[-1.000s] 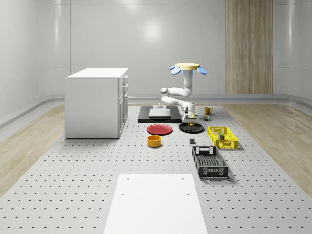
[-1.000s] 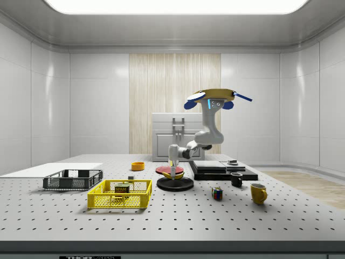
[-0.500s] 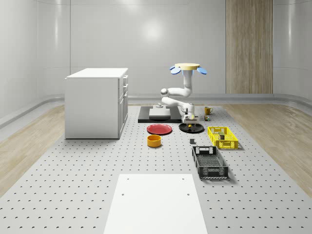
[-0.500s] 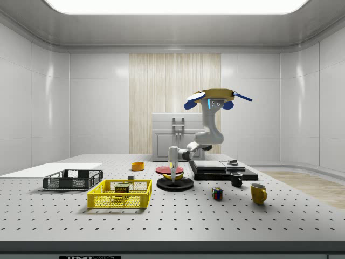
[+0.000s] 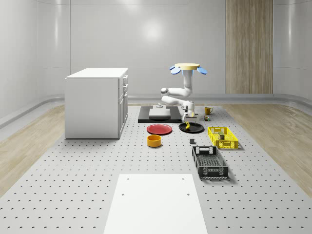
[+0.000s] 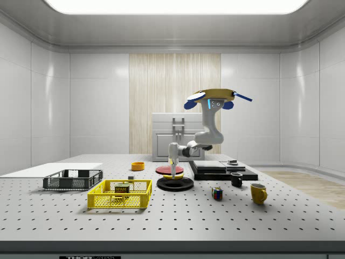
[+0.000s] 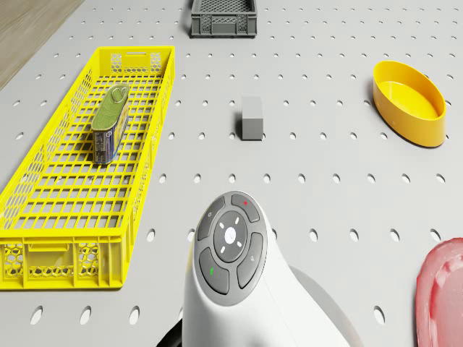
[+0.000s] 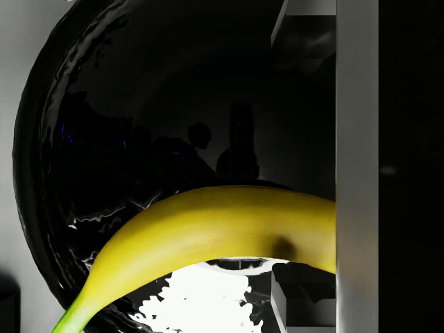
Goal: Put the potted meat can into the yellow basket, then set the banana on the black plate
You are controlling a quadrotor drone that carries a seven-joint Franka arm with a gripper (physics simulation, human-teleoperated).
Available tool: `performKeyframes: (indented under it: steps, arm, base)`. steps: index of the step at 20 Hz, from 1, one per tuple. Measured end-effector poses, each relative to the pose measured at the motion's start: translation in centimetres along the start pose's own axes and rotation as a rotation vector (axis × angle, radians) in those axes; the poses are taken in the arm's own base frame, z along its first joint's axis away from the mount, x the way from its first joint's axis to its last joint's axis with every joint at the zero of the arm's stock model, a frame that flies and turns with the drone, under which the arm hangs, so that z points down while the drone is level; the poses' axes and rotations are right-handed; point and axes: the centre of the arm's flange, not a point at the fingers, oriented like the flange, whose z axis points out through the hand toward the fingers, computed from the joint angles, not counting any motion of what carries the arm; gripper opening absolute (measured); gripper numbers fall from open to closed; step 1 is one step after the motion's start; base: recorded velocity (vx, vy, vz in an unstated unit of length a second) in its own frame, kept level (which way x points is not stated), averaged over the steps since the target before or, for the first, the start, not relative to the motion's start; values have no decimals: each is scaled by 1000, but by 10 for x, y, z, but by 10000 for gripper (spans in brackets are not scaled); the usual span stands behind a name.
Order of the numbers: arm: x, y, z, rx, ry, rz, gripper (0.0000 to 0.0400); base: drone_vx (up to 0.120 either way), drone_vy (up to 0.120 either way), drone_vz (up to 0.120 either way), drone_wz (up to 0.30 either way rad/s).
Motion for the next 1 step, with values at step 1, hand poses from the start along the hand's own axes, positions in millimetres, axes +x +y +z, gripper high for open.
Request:
performKeyframes:
  steps: [1]
  arm:
    - [0, 0, -1, 0, 0, 0, 398]
  base:
    - [0, 0, 0, 0]
